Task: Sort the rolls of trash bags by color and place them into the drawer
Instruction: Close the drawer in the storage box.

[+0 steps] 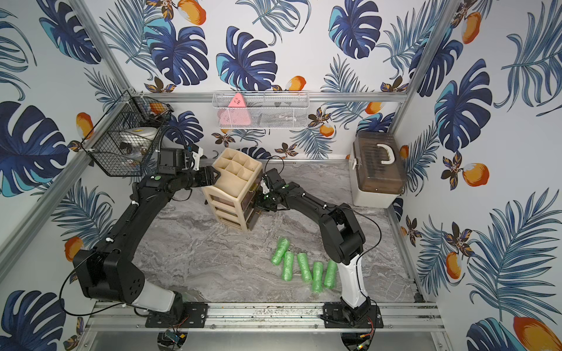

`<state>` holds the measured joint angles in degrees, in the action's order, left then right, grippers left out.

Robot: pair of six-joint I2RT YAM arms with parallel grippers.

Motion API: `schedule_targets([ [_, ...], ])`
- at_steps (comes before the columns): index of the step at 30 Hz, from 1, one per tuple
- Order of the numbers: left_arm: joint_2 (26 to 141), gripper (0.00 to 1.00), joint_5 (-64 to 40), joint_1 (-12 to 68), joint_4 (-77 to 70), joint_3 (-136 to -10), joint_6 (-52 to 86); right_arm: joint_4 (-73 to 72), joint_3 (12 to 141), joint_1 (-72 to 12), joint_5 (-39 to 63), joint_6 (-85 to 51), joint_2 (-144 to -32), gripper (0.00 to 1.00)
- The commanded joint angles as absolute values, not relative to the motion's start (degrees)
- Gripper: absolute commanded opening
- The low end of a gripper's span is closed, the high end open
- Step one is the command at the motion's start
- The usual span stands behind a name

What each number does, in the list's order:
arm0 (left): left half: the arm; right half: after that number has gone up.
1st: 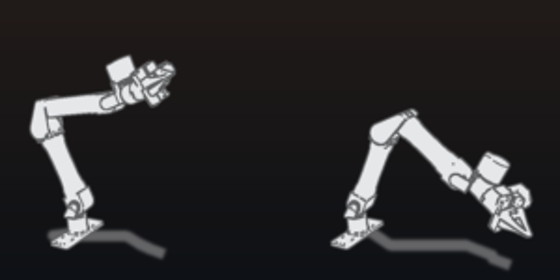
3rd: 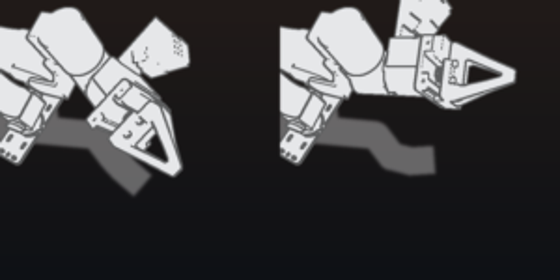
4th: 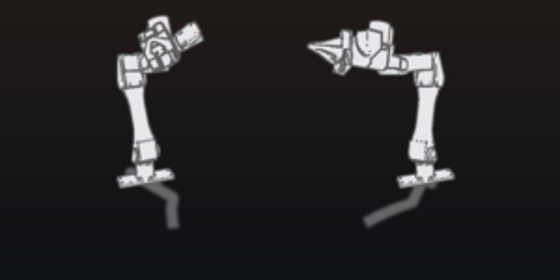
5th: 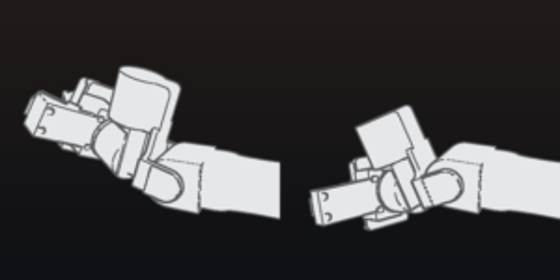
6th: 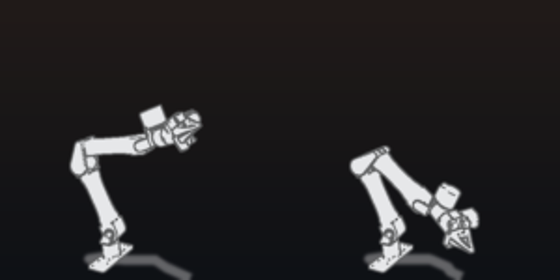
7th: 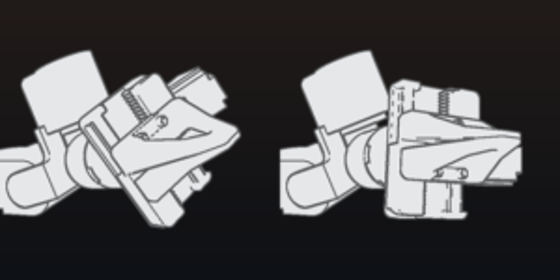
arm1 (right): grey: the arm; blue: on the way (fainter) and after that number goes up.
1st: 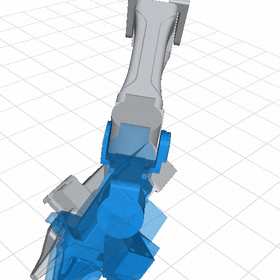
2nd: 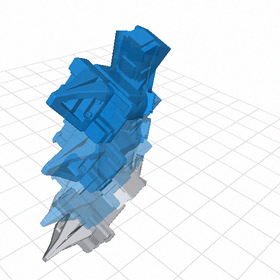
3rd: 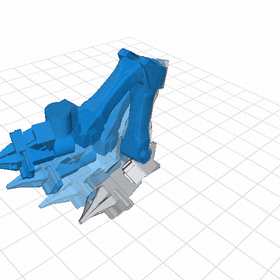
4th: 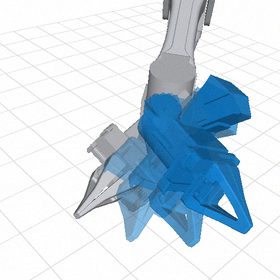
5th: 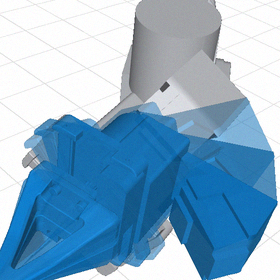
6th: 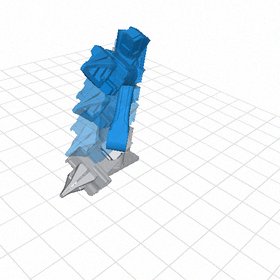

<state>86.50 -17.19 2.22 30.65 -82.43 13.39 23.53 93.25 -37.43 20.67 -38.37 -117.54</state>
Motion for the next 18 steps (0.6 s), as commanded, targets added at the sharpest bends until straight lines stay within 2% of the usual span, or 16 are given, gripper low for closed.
schedule_targets([
  [1,87.06,0.65,-18.02,2.29,36.06,-81.83,11.18,21.67,93.63,-38.12,20.88,-38.22,-117.52,0.16],
  [6,86.91,0.64,-18.45,2.29,36.3,-81.65,10.99,21.56,90.76,-37.99,19.42,-37.37,-114.59,0.18],
  [13,86.92,0.61,-18.98,2.29,36.36,-81.56,11.07,17.63,81.64,-36.57,17.7,-36.02,-106.99,0.35],
  [18,86.93,0.6,-20.13,2.41,36.54,-81.26,11.51,12.75,74.54,-33.8,20.85,-37.11,-104.68,0.36],
])
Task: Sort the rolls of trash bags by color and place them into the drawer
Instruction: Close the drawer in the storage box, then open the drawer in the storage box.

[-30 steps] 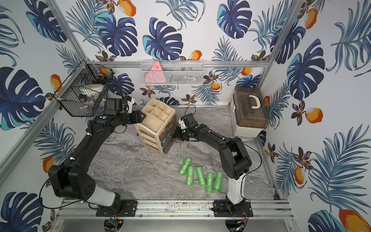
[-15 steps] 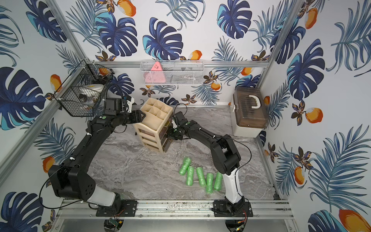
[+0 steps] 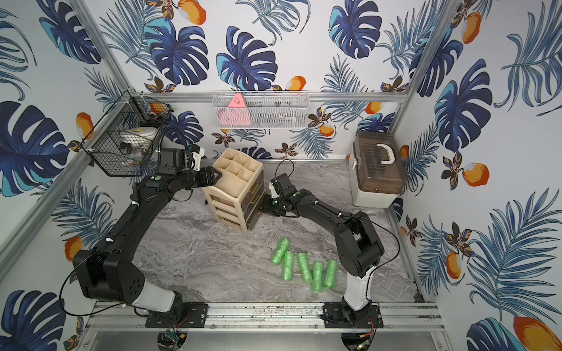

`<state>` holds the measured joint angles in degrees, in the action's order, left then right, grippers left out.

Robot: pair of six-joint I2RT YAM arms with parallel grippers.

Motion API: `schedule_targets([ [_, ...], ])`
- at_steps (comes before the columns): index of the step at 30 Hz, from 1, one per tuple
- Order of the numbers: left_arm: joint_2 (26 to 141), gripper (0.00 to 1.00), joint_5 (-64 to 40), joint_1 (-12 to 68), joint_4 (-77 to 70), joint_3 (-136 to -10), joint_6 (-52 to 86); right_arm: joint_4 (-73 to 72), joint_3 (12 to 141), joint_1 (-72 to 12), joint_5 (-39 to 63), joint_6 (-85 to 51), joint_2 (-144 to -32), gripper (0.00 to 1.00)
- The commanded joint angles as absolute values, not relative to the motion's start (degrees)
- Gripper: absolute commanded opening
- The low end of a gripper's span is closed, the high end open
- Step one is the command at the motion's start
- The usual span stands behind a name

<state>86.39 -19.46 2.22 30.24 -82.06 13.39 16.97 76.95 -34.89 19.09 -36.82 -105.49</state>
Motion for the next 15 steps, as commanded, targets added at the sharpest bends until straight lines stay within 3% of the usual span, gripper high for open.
schedule_targets([
  [1,86.73,0.6,-20.21,2.37,36.49,-81.02,11.66,10.94,73.23,-33.25,21.82,-37.48,-104.68,0.35],
  [7,85.19,0.61,-20.52,3.4,35.95,-78.9,12.65,0.62,68.4,-29.38,30.36,-43.39,-107.68,0.34],
  [15,84.55,0.61,-20.39,4.83,35.68,-77.37,13.44,-4.34,68.76,-29.27,32.43,-47.76,-111.41,0.34],
])
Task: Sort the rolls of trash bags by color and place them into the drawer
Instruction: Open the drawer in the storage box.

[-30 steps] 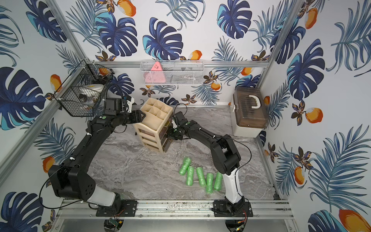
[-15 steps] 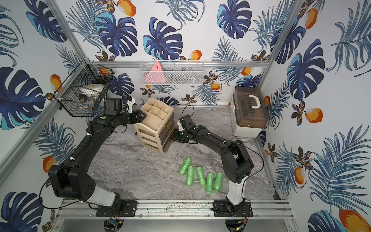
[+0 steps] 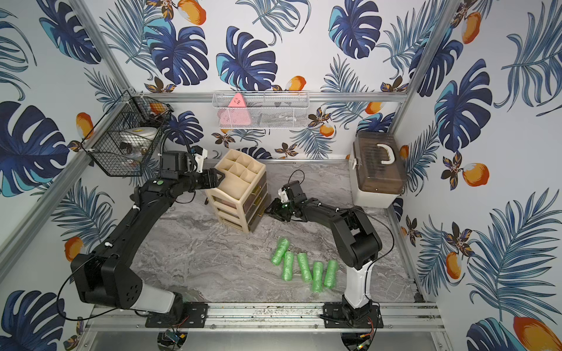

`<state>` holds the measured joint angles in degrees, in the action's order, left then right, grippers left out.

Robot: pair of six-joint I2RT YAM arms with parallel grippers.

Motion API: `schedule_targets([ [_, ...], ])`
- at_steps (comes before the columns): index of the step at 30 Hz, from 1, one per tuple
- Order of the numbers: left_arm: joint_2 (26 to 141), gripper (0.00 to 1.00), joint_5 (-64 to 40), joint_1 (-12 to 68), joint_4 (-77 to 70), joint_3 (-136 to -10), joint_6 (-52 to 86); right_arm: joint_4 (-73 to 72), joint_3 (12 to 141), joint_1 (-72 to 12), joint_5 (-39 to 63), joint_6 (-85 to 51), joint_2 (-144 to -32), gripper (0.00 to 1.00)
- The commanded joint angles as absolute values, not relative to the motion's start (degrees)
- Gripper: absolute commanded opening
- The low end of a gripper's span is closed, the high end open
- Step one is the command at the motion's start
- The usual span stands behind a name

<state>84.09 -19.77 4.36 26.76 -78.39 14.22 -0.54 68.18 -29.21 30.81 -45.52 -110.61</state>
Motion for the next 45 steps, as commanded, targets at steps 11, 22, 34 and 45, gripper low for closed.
schedule_targets([
  [11,84.18,0.62,-20.49,5.1,35.58,-76.88,13.73,-6.88,66.71,-29.35,32.22,-49.61,-110.32,0.38],
  [22,84.04,0.64,-20.64,5.1,35.07,-76.47,14.04,2.37,71.93,-30.19,27.89,-47.2,-110.17,0.62],
  [34,84.12,0.65,-20.8,5.1,34.91,-76.3,13.96,5.23,75.29,-30.58,24.69,-47.59,-113.72,0.58],
  [45,84.44,0.65,-20.49,5.1,34.56,-76.03,14.07,9.23,77.66,-30.98,22.64,-46.47,-115.84,0.48],
])
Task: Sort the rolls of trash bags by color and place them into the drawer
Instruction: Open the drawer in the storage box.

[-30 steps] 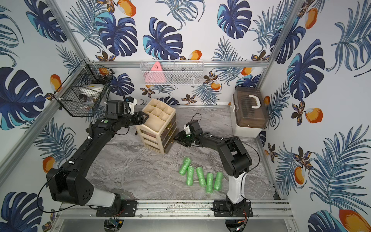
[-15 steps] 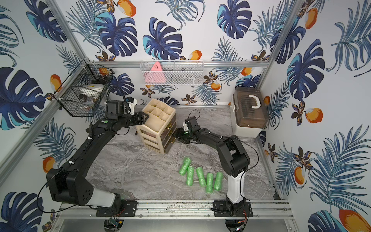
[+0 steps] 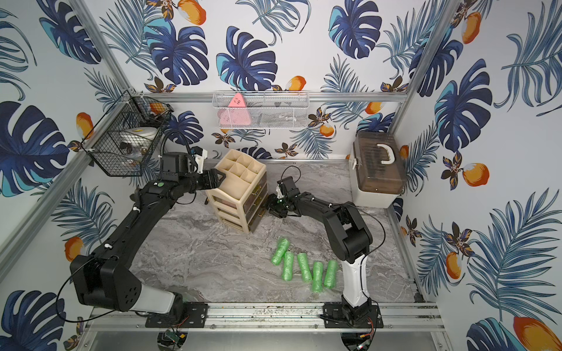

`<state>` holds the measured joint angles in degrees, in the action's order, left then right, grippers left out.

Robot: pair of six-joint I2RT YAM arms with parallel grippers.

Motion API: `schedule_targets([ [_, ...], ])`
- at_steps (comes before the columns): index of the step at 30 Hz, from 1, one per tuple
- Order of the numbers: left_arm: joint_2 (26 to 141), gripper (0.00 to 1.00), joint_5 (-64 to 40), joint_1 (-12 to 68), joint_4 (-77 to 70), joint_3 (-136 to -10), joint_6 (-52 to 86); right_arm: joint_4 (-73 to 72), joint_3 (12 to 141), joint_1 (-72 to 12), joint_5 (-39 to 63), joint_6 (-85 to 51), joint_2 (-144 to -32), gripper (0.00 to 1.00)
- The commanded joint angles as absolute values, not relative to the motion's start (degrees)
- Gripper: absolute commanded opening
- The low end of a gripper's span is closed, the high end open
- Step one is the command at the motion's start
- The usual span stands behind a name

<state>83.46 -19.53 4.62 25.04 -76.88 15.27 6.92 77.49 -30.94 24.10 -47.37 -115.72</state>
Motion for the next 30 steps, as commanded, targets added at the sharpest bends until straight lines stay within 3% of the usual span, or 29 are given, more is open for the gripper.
schedule_targets([
  [1,84.46,0.65,-20.42,5.1,34.68,-76.05,14.02,9.48,77.37,-30.94,22.46,-46.21,-115.84,0.46],
  [12,84.9,0.65,-19.25,5.1,35.66,-77.15,13.8,12.31,73.03,-28.36,22.21,-42.16,-110.74,0.35],
  [30,85.18,0.65,-18.98,5.1,35.74,-77.91,13.99,15.52,66.56,-24.29,22.17,-38.31,-103.27,0.34],
])
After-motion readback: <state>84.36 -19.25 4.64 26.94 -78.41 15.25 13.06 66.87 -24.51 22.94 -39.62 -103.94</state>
